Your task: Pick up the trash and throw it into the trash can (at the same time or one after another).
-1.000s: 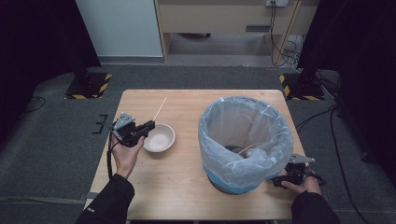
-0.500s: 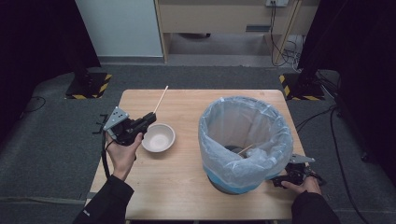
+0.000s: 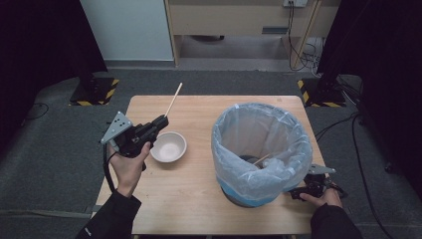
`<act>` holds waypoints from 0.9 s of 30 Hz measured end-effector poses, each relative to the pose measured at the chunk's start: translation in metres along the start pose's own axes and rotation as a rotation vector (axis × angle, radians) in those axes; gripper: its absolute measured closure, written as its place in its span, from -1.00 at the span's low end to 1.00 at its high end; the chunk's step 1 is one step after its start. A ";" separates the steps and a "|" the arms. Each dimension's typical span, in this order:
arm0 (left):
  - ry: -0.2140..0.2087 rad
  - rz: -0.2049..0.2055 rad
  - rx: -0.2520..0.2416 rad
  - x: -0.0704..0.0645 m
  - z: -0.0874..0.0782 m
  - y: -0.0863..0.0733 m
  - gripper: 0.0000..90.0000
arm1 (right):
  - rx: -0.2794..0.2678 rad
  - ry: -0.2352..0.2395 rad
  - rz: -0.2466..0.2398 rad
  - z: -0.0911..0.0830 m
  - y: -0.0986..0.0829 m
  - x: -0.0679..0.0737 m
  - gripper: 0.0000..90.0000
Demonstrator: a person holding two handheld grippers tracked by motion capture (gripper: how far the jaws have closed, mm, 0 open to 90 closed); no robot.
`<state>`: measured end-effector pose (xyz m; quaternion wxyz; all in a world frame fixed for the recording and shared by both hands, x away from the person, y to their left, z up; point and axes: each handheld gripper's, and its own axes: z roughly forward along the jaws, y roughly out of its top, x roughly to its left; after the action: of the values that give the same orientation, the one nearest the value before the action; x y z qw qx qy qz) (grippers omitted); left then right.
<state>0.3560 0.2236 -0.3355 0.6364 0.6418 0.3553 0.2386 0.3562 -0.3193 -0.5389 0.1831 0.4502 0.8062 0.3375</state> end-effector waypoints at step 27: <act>-0.084 0.062 -0.134 -0.038 -0.013 0.039 0.89 | 0.002 0.000 0.000 0.000 0.000 0.000 -0.98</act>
<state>0.3281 0.2060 -0.2904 0.6845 0.6179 0.2915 0.2544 0.3562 -0.3193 -0.5387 0.1826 0.4506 0.8064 0.3366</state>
